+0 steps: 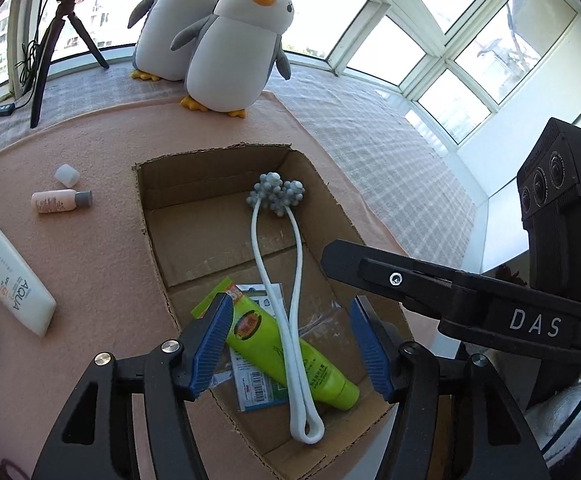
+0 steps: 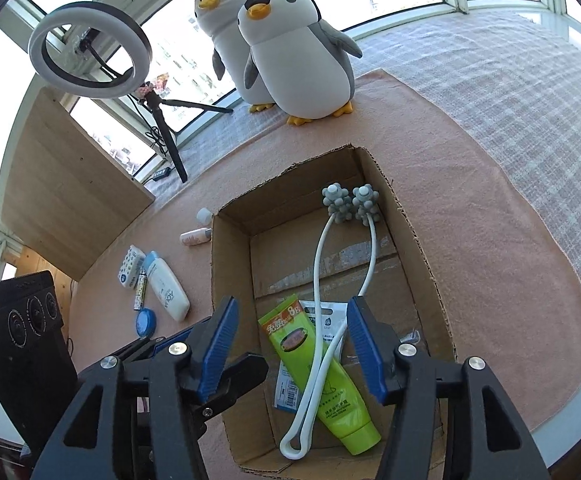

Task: Organize objects
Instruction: 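Carry the massage roller into the cardboard box and open the left gripper, then move the left gripper to the patterned lighter and close on it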

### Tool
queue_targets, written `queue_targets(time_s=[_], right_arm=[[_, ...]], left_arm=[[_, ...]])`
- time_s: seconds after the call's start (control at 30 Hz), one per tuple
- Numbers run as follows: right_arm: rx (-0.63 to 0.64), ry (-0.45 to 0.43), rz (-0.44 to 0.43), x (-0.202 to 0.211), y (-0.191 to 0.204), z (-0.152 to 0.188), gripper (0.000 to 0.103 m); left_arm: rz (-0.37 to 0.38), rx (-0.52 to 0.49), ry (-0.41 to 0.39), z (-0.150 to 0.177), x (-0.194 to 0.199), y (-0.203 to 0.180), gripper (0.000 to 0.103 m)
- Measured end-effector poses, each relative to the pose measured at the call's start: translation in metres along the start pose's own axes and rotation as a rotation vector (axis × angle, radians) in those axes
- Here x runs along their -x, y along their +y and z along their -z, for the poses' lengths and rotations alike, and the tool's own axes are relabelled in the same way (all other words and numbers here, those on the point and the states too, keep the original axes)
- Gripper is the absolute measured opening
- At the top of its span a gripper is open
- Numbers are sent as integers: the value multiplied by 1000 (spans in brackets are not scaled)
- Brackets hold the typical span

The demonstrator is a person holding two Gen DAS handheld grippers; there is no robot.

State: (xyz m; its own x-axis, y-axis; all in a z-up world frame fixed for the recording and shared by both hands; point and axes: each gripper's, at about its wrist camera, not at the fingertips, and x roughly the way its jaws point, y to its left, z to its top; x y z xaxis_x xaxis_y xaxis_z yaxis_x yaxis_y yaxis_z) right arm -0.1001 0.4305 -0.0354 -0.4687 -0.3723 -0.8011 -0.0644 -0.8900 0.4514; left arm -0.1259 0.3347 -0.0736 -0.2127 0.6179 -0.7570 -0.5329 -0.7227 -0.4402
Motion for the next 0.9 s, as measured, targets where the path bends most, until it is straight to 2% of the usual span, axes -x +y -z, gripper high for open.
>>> queue_targets(time_s=[0.17, 0.37, 0.67, 0.9], right_arm=[[17, -8, -13, 0, 9, 11, 53], [49, -10, -42, -1, 28, 28, 53], [140, -11, -59, -5, 66, 51, 53], [143, -41, -93, -7, 83, 67, 53]], left_arm=[[-5, 31, -3, 14, 15, 16, 64], [-54, 66, -22, 32, 42, 47, 64], [-147, 168, -62, 48, 89, 117, 64], [-230, 245, -76, 55, 119, 182, 64]])
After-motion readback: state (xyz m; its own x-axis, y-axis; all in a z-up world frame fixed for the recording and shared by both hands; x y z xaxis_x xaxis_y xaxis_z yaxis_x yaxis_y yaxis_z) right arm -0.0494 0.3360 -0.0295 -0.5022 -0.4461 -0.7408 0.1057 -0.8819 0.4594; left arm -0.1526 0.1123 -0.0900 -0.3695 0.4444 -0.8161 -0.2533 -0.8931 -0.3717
